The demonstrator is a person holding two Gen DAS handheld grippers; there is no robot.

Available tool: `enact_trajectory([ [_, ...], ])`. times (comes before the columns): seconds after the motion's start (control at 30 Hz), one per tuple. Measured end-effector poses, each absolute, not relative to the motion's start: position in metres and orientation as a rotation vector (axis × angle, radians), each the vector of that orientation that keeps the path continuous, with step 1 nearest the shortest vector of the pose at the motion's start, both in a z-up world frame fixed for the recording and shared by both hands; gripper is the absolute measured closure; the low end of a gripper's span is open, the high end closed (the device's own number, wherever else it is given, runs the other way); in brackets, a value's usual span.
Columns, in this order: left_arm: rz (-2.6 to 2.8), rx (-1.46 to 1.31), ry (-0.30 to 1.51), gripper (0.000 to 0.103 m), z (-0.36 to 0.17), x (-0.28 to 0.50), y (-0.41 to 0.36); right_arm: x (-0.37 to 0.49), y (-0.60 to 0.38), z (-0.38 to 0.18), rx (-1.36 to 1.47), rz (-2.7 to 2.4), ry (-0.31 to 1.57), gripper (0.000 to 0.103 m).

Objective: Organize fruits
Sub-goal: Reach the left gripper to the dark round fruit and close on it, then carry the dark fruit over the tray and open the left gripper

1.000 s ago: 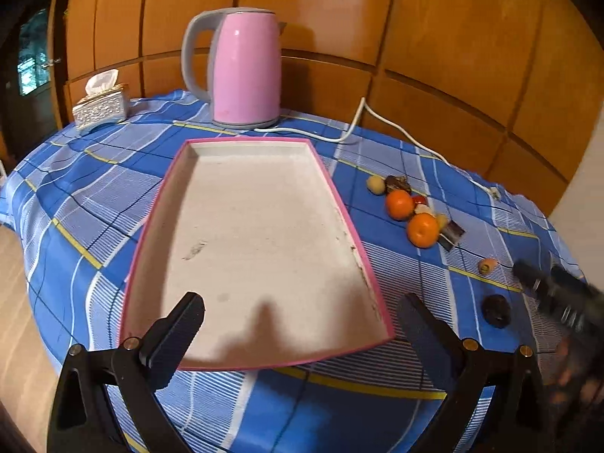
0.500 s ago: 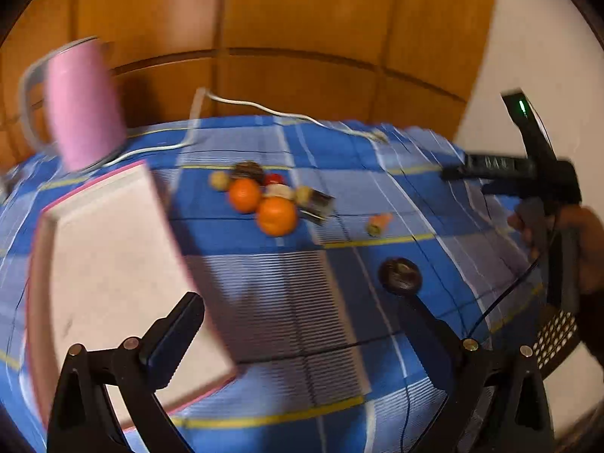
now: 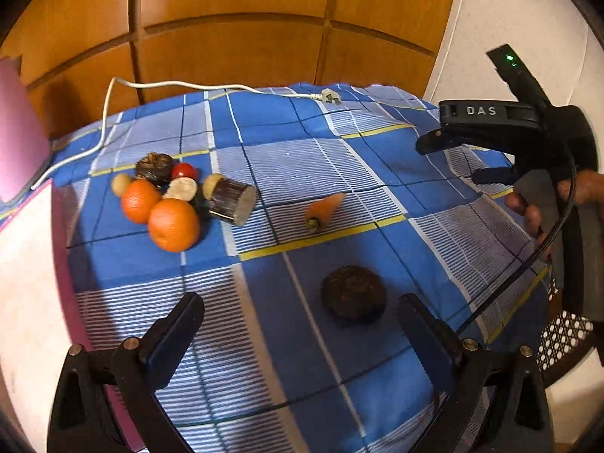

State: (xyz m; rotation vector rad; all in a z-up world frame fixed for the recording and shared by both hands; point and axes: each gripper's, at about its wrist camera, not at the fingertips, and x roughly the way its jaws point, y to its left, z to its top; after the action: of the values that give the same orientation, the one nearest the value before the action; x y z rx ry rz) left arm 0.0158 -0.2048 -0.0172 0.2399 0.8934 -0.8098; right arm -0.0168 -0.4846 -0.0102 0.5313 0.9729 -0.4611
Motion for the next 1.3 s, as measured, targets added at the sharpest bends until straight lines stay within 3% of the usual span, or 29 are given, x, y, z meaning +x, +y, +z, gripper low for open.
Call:
enact_trajectory([
  [0.27,-0.841,0.284,0.921,0.018,-0.037,0.021,-0.233,-0.021,-0.489,-0.013,0.542,-0.515,0.988,0.000],
  [0.37,-0.857,0.302,0.919,0.034,-0.043,0.017,-0.241,-0.023,-0.492,-0.017,0.554,-0.544,1.000,0.000],
  [0.43,-0.878,0.320,0.888,0.057,-0.042,0.010,-0.243,-0.023,-0.493,-0.019,0.561,-0.549,1.004,0.001],
  [0.7,-0.833,0.169,0.877,0.057,-0.015,0.017,-0.202,-0.016,-0.486,-0.028,0.521,-0.539,1.058,0.005],
  [0.97,-0.599,-0.049,0.779,0.057,0.036,0.061,-0.101,-0.018,-0.482,-0.048,0.556,-0.521,1.125,0.005],
  [1.3,-0.109,-0.136,0.887,0.057,-0.004,0.154,0.017,-0.020,-0.466,-0.062,0.433,-0.544,1.147,0.004],
])
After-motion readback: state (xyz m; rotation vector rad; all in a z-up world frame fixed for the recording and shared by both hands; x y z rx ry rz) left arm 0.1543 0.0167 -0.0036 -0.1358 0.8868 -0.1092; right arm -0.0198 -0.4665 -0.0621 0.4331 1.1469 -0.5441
